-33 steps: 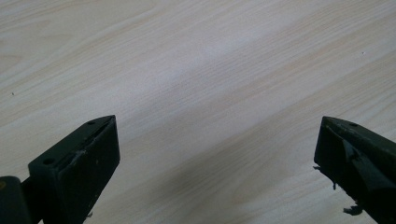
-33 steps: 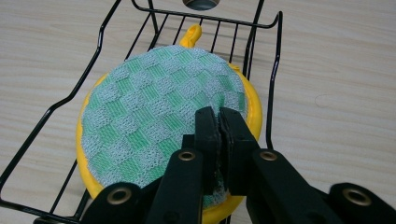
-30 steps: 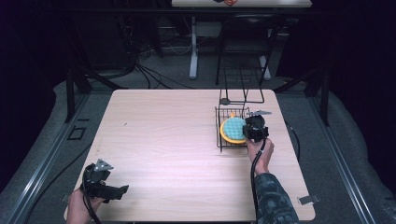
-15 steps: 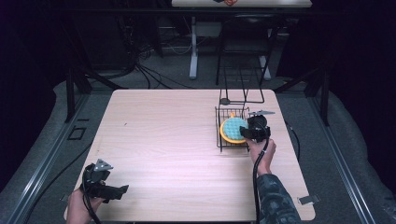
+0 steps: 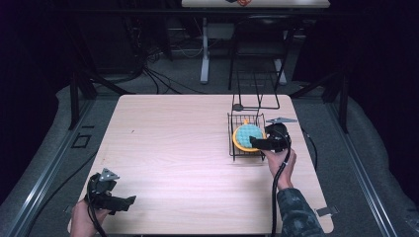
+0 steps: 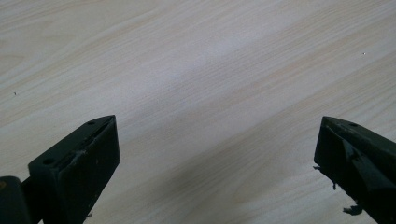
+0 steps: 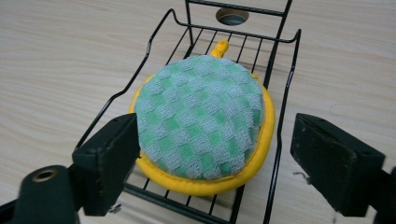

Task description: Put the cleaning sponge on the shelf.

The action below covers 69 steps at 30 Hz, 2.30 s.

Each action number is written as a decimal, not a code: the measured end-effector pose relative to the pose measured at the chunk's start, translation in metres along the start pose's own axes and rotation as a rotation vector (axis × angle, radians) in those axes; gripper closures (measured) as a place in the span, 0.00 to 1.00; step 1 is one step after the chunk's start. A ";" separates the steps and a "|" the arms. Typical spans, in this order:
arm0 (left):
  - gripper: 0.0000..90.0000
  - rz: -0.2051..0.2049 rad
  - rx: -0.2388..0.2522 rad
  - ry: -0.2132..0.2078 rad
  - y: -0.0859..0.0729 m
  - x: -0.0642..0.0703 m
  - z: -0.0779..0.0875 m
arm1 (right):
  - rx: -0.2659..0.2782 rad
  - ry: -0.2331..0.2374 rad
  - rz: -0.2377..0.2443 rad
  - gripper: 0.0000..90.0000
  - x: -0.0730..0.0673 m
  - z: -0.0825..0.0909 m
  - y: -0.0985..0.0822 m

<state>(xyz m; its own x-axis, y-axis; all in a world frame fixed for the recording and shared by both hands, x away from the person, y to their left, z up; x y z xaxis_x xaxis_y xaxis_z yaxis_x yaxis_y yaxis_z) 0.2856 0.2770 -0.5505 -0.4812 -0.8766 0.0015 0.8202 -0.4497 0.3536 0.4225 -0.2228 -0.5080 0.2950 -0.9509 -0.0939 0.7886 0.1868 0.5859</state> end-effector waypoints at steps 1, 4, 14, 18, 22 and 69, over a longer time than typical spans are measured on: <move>0.00 -0.002 -0.001 0.001 0.000 0.000 0.000 | -0.011 0.013 0.014 0.12 -0.001 0.003 -0.001; 0.00 -0.001 -0.005 -0.004 0.000 0.000 0.000 | -0.027 0.027 0.026 0.08 -0.003 0.006 -0.003; 0.00 -0.005 -0.003 -0.005 0.000 0.000 0.001 | -0.038 0.062 0.078 0.00 -0.012 0.031 -0.015; 0.00 -0.002 0.002 -0.001 0.000 0.000 0.000 | -0.040 0.056 0.107 0.00 -0.013 0.040 -0.019; 0.00 -0.005 -0.003 -0.011 0.000 0.000 0.000 | -0.056 0.047 0.142 0.00 -0.015 0.054 -0.027; 0.00 -0.014 -0.006 -0.015 0.003 0.004 -0.002 | -0.210 0.037 -0.040 0.00 0.044 0.063 -0.164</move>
<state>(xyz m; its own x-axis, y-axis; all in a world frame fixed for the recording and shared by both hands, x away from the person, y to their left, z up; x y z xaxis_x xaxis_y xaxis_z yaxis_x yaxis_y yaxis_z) 0.2870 0.2721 -0.5513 -0.4974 -0.8674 0.0101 0.8149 -0.4633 0.3484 0.2718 -0.3113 -0.5575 0.2776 -0.9496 -0.1456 0.8941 0.2000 0.4008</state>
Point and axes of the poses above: each handheld gripper's, and its own axes: z roughly backward along the jaws, y roughly out of its top, x roughly to its right, the point moved 2 cm from there along -z, roughly forward along the jaws, and after that the axes turned 13 degrees about -x, right-handed, at the moved point
